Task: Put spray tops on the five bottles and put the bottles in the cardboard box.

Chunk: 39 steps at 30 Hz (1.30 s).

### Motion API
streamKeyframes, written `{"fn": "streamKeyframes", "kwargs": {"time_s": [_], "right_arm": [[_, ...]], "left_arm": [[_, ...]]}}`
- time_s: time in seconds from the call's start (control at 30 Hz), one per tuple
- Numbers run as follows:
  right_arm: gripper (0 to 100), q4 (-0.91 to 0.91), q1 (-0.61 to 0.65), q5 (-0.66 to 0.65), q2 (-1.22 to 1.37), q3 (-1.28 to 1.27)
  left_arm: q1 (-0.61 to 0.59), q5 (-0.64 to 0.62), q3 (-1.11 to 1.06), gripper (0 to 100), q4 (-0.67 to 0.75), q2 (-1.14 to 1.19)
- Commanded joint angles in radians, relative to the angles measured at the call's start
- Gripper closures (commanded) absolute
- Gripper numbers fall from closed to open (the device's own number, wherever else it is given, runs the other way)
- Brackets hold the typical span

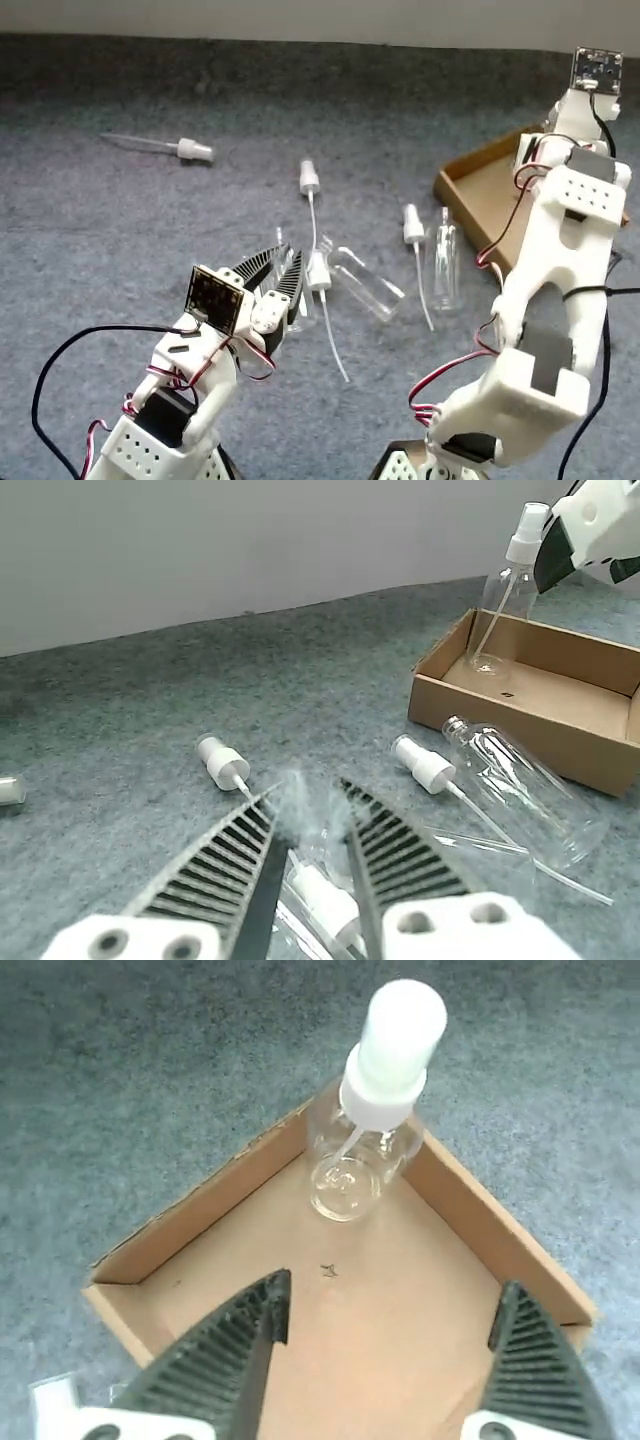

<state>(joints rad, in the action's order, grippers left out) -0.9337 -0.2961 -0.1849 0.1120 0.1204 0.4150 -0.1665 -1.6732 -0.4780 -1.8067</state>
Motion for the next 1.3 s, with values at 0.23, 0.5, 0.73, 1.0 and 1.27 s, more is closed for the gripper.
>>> {"fn": "streamKeyframes", "kwargs": {"time_s": [0.23, 0.5, 0.73, 1.0, 1.27], "right_arm": [[72.1, -0.263, 0.07, -0.014, -0.351, 0.031], [72.1, -0.527, 0.266, -0.012, -0.49, 0.033], [72.1, -0.711, 0.378, -0.012, -0.499, 0.031], [71.9, -0.667, 0.541, -0.014, -0.499, -0.062], [71.9, -0.314, 0.656, -0.044, -0.499, -0.463]], "left_arm": [[-0.159, 0.009, 0.068, 97, -0.052, -0.004], [-0.243, 0.009, 0.236, 97, -0.292, -0.004], [-0.302, 0.009, 0.263, 97, -0.304, -0.005], [-0.486, 0.009, 0.315, 97, -0.305, -0.005], [-0.499, 0.009, 0.315, 97, -0.304, -0.005]]}}
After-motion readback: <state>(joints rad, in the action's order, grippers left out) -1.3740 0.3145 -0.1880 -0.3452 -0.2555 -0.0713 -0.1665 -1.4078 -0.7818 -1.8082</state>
